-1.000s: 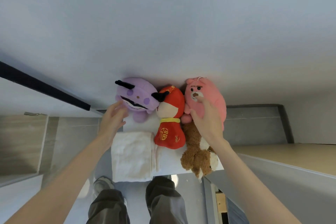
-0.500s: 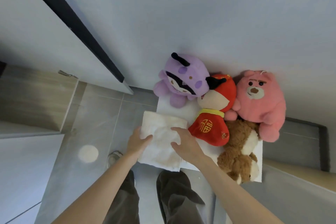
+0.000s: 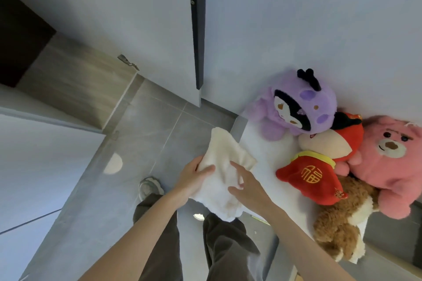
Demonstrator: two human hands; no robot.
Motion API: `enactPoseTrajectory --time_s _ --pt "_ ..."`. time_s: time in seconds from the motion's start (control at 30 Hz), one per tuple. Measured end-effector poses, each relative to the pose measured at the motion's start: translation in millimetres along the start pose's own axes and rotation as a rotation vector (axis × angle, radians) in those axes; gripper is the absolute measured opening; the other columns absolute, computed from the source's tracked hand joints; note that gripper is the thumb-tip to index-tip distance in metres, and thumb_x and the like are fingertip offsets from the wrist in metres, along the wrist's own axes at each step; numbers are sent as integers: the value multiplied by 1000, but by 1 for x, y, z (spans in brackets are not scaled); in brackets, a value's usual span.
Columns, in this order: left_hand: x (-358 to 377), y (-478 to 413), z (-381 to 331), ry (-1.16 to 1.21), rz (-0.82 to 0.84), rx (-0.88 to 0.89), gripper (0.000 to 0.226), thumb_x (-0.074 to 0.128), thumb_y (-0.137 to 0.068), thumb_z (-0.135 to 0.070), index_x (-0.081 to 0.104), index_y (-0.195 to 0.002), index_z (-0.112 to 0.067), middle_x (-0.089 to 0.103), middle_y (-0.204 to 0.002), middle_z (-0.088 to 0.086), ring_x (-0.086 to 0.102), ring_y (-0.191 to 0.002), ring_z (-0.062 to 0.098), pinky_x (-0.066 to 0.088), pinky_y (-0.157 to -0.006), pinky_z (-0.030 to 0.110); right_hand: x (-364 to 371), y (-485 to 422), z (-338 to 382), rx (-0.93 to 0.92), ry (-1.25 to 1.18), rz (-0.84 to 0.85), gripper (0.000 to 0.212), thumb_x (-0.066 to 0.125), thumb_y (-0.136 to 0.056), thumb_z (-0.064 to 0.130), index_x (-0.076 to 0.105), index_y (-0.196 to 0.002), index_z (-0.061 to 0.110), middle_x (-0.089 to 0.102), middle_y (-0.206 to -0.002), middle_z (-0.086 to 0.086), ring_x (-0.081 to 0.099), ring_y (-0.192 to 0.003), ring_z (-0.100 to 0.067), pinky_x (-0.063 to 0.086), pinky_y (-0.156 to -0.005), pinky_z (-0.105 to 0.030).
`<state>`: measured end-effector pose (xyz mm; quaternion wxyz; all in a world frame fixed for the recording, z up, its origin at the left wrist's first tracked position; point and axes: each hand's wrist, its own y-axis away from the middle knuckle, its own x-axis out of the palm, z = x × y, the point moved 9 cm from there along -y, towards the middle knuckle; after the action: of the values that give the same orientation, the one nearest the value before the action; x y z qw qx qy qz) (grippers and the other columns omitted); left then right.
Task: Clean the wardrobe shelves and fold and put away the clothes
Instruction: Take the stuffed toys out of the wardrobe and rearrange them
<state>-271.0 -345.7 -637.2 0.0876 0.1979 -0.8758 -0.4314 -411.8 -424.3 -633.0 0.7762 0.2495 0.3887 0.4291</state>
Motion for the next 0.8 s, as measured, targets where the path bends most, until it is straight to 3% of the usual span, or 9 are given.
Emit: enactPoseTrajectory --time_s 0.03,0.13,0.23,0.33,0.43,0.5,0.63,0.8 --pt "-13 4 -7 -8 13 17 26 64 -91 -28 55 -115 -32 63 -109 -9 61 -101 12 54 -77 26 4 -1 16 -32 -54 0 67 65 -85 51 17 -129 68 36 -149 5 45 -129 -18 40 -109 -32" --pt "-61 19 -29 20 9 61 34 65 -90 -31 54 -122 -29 62 -114 -6 61 -104 15 56 -86 32 28 -5 71 -82 -76 102 73 63 -92 21 17 -140 53 37 -144 14 46 -128 -16 43 -101 -26" --pt "-114 31 -51 45 -20 100 38 67 -88 -31 53 -124 -30 62 -116 -4 61 -106 17 56 -90 37 50 -18 127 -128 -142 84 59 58 -95 29 21 -135 55 39 -143 12 50 -124 -16 47 -102 -27" --pt "-167 41 -75 25 -50 145 33 65 -90 -29 53 -121 -32 60 -116 -5 59 -107 15 54 -90 34 70 -31 182 -148 -221 50 57 49 -98 39 17 -144 52 43 -135 18 55 -109 -5 48 -84 -10" --pt "-214 51 -99 -12 -69 220 29 61 -93 -21 51 -118 -34 61 -107 -11 60 -96 7 52 -72 14 88 -48 233 -131 -411 79 51 46 -98 47 21 -143 48 47 -135 15 58 -111 -9 48 -94 -28" --pt "-243 57 -111 -54 -90 258 31 60 -94 -18 53 -120 -32 61 -107 -9 60 -95 5 50 -68 12 97 -55 265 -88 -521 107 50 47 -96 51 28 -142 46 56 -130 8 63 -108 -13 50 -88 -29" --pt "-288 56 -123 -84 -145 293 36 61 -93 -16 58 -128 -23 58 -118 3 59 -102 12 45 -76 18 112 -66 321 -51 -690 208 46 50 -96 50 39 -138 36 64 -121 0 68 -102 -19 57 -82 -33" --pt "-315 39 -136 -83 -169 317 38 60 -93 -15 58 -129 -27 55 -120 0 55 -111 15 45 -89 23 129 -102 361 -36 -705 262 45 56 -92 52 52 -129 27 67 -119 -7 70 -101 -26 55 -92 -46"
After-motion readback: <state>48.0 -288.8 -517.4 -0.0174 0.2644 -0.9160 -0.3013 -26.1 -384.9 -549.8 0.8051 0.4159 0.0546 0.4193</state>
